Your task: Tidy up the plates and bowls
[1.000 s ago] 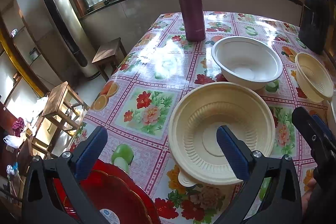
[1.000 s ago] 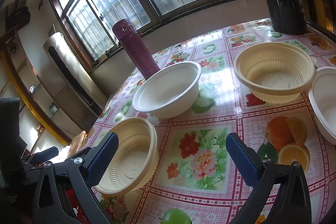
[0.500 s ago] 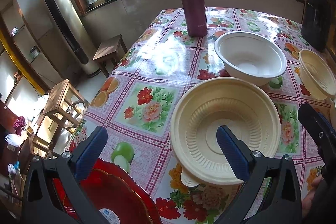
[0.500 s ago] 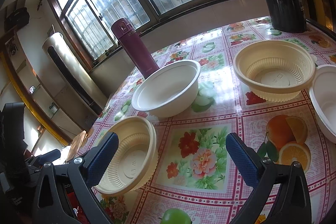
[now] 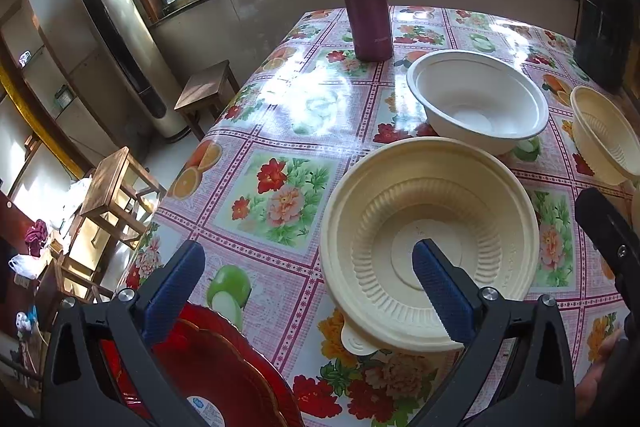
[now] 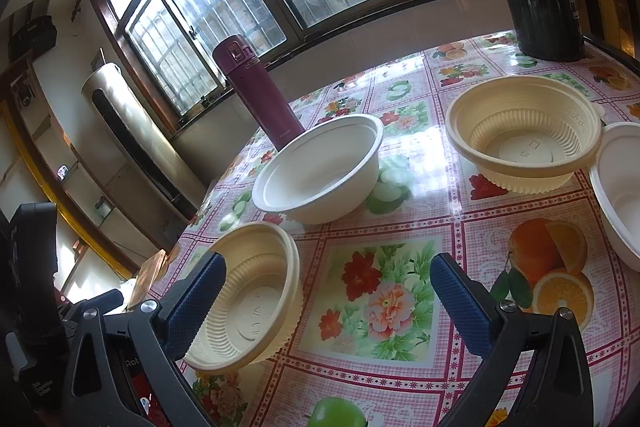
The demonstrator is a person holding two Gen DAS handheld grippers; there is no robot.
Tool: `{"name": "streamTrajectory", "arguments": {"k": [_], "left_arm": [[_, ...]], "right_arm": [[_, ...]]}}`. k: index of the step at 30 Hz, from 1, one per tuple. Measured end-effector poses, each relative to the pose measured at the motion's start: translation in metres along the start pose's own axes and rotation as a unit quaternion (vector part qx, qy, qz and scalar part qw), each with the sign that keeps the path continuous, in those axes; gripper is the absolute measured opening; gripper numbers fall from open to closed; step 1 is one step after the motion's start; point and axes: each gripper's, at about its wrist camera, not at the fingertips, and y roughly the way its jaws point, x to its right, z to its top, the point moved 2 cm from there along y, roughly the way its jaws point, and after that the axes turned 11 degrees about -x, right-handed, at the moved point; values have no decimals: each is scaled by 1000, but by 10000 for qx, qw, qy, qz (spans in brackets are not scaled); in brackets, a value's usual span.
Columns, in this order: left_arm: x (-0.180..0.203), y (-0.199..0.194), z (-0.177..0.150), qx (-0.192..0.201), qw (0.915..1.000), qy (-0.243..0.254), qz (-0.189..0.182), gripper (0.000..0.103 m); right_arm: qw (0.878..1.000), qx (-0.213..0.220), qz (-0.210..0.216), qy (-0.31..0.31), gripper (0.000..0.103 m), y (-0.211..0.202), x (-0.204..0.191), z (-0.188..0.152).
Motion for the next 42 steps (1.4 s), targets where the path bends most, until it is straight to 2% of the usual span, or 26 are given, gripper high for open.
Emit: {"name": "streamTrajectory", "arguments": {"k": [37, 42], "left_arm": [[4, 8, 3, -136, 9999, 30, -37, 103], [-2, 8, 7, -186, 9998, -40, -64, 103]], "right_arm": [[9998, -117, 176, 11, 102, 8, 2, 0], [9992, -189, 329, 146, 102, 10, 6, 2]]}}
